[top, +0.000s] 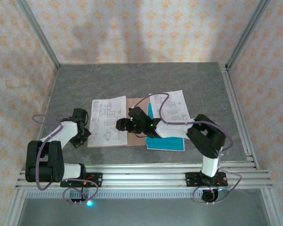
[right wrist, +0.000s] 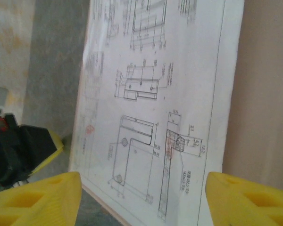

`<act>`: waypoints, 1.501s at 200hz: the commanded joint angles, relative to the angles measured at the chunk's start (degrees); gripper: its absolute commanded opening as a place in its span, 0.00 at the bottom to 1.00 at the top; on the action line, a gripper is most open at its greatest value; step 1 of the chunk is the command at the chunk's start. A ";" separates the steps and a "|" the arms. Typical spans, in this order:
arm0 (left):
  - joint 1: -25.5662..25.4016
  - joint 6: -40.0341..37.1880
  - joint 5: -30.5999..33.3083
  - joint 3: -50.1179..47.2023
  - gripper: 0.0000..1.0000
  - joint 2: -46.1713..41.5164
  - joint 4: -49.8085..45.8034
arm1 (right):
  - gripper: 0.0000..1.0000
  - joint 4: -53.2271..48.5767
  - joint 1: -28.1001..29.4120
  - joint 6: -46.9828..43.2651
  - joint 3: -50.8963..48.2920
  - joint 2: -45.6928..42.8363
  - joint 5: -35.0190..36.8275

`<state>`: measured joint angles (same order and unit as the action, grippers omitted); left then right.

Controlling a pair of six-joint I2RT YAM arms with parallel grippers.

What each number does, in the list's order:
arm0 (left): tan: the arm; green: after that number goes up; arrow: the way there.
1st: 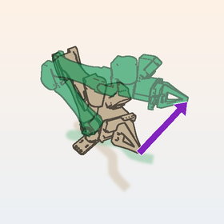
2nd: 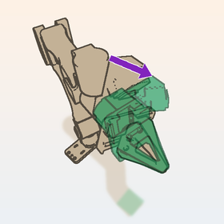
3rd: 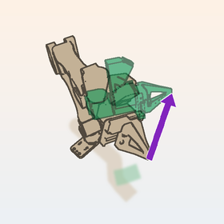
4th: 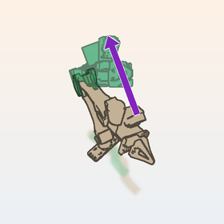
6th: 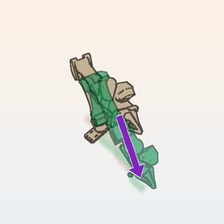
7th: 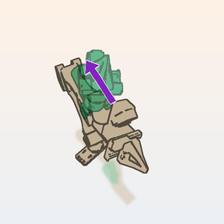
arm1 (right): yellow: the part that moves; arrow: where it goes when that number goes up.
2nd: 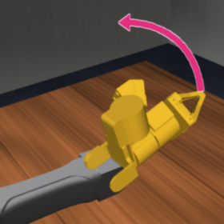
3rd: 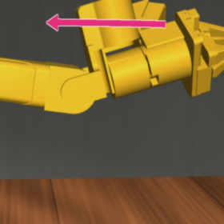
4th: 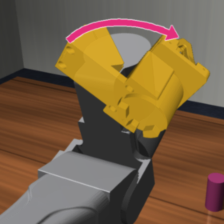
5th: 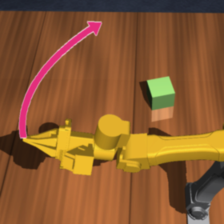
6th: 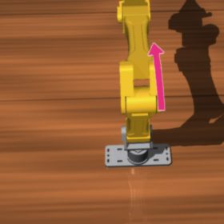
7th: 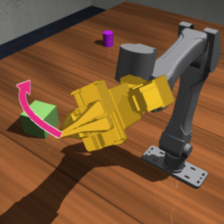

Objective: Put the files into the folder

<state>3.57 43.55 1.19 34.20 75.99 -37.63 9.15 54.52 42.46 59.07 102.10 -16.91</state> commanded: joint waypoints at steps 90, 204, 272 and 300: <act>-21.05 14.76 -11.05 -5.41 0.00 0.25 11.87 | 0.50 -6.44 -5.21 11.68 -14.02 -13.39 12.79; -30.07 20.90 -13.34 -2.71 0.00 -0.41 14.60 | 0.22 -7.38 -3.57 18.21 -11.81 -9.86 13.49; -33.37 19.79 -7.41 3.39 0.00 -8.30 3.23 | 0.11 -2.73 -5.67 23.04 -20.34 -6.85 14.18; -34.15 18.43 -9.06 6.17 0.00 -6.96 3.33 | 0.10 -3.35 -7.06 22.75 -23.46 -8.54 14.74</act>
<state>-29.76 62.96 -3.73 37.76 68.29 -33.36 9.06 48.82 64.55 39.18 94.41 -5.50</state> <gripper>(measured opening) 0.040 0.099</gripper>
